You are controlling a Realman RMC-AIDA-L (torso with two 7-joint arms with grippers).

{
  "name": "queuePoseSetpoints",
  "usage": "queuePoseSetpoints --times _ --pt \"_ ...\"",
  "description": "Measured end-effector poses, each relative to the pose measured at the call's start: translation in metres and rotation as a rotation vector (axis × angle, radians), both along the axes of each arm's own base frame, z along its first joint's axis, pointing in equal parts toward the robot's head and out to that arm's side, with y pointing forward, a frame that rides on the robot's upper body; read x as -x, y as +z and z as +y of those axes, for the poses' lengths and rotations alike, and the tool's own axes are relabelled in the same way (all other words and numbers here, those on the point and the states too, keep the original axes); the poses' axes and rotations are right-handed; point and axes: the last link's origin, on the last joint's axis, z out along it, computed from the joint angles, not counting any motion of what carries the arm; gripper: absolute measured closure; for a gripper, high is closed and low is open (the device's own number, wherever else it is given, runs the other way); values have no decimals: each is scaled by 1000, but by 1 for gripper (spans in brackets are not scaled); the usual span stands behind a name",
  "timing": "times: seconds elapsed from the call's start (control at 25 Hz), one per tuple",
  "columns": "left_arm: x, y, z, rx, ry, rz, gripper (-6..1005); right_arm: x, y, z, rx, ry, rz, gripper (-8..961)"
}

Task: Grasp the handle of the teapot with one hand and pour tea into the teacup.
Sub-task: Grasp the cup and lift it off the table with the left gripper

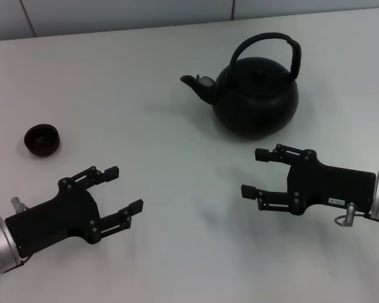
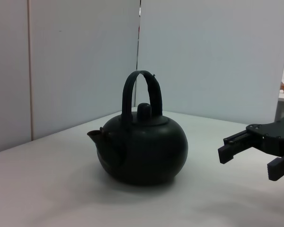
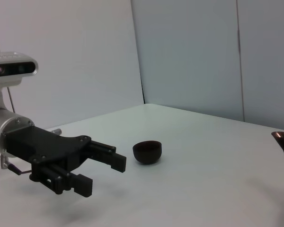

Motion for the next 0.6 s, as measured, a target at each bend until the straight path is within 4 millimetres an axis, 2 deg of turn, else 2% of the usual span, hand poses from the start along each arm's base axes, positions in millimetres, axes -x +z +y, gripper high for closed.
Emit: queuePoseSetpoints --times 0.36,0.52,0.6 --pt "0 2 0 -9 -5 0 224 0 0 -1 2 -1 3 121" --pt "4 18 9 -114 32 -28 221 0 0 -2 3 0 7 121" --pt "11 38 24 -243 116 -87 219 0 -1 -2 4 -1 7 121"
